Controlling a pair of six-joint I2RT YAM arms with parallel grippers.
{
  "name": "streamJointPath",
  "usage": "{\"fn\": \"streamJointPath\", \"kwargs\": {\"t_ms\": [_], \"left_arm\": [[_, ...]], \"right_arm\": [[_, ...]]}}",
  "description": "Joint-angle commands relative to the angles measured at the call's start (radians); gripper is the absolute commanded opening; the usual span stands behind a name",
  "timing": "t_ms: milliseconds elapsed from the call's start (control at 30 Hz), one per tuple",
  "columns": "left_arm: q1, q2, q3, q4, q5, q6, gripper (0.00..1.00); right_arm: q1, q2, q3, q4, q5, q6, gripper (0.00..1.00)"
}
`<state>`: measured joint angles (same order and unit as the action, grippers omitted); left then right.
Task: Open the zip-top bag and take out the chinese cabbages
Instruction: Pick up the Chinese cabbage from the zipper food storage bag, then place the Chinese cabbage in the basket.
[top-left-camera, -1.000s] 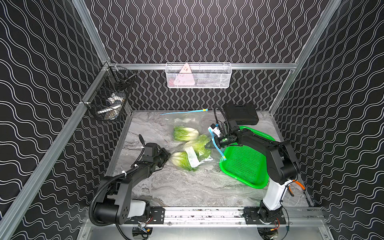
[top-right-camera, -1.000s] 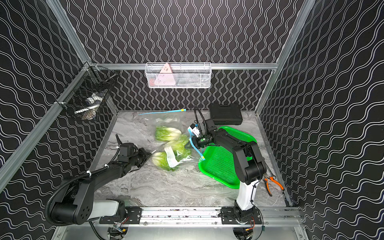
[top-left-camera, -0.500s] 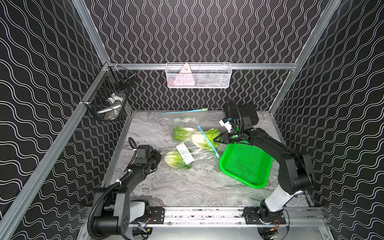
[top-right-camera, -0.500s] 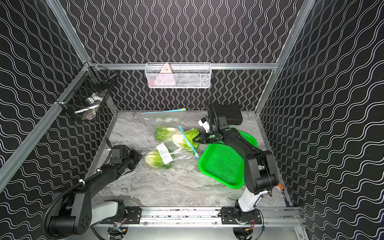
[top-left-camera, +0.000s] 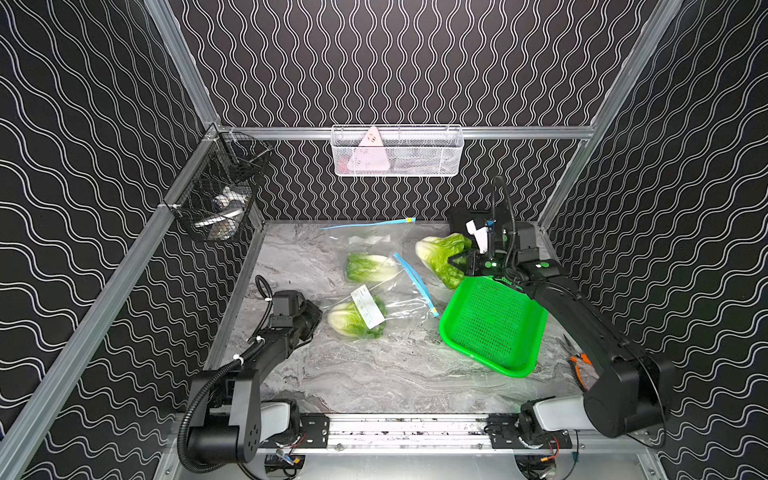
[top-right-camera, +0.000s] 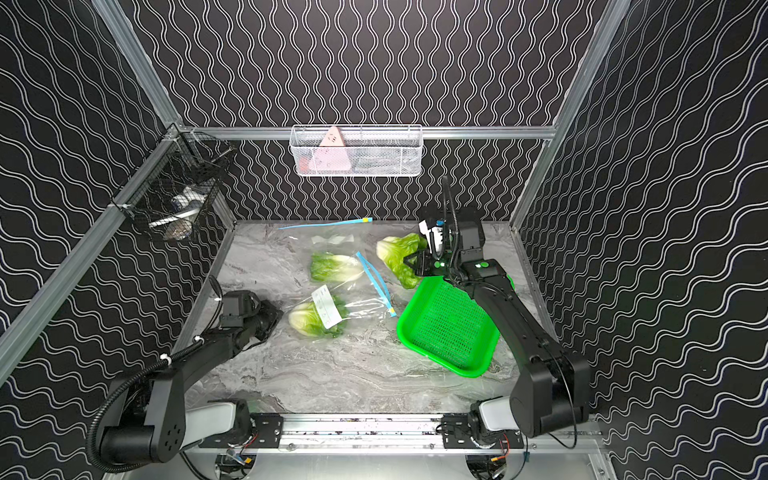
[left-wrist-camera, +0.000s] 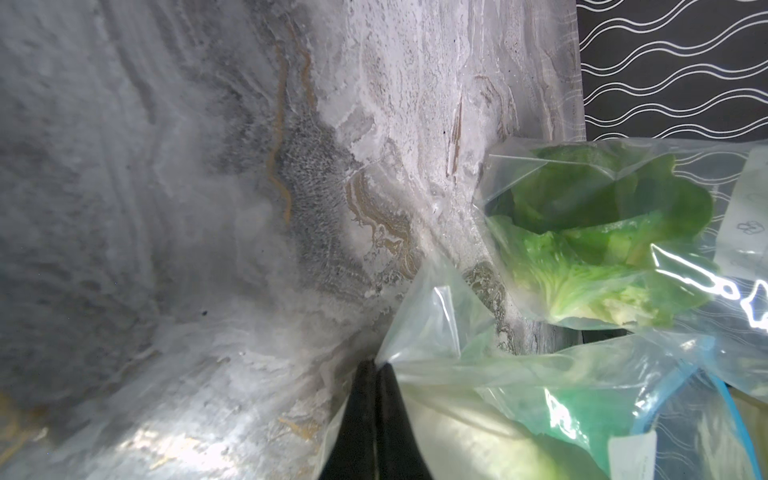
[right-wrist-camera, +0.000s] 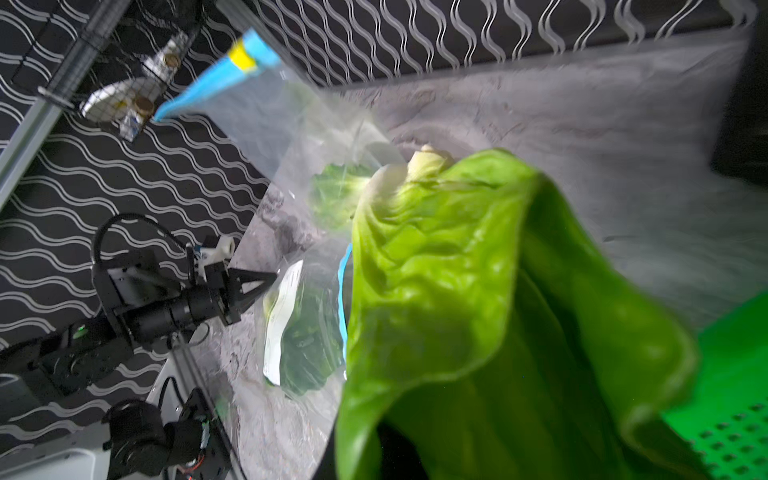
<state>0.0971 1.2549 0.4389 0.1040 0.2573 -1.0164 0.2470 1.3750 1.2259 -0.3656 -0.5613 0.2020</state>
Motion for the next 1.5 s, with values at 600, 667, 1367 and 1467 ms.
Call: {"fn": "streamJointPath", "kwargs": {"t_ms": [600, 667, 1367, 1467], "left_arm": [[0.006, 0.008, 0.010, 0.001, 0.011, 0.019, 0.00], [0.006, 0.009, 0.011, 0.001, 0.013, 0.019, 0.00], [0.007, 0.028, -0.002, 0.028, 0.032, 0.013, 0.00], [0.006, 0.030, -0.002, 0.031, 0.034, 0.011, 0.00]], "right_arm": [[-0.001, -0.337, -0.384, 0.078, 0.789, 0.211, 0.00], [-0.001, -0.284, -0.413, 0.146, 0.738, 0.228, 0.00], [0.006, 0.175, -0.341, 0.452, 0.434, 0.206, 0.00], [0.006, 0.178, -0.334, 0.431, 0.409, 0.203, 0.13]]}}
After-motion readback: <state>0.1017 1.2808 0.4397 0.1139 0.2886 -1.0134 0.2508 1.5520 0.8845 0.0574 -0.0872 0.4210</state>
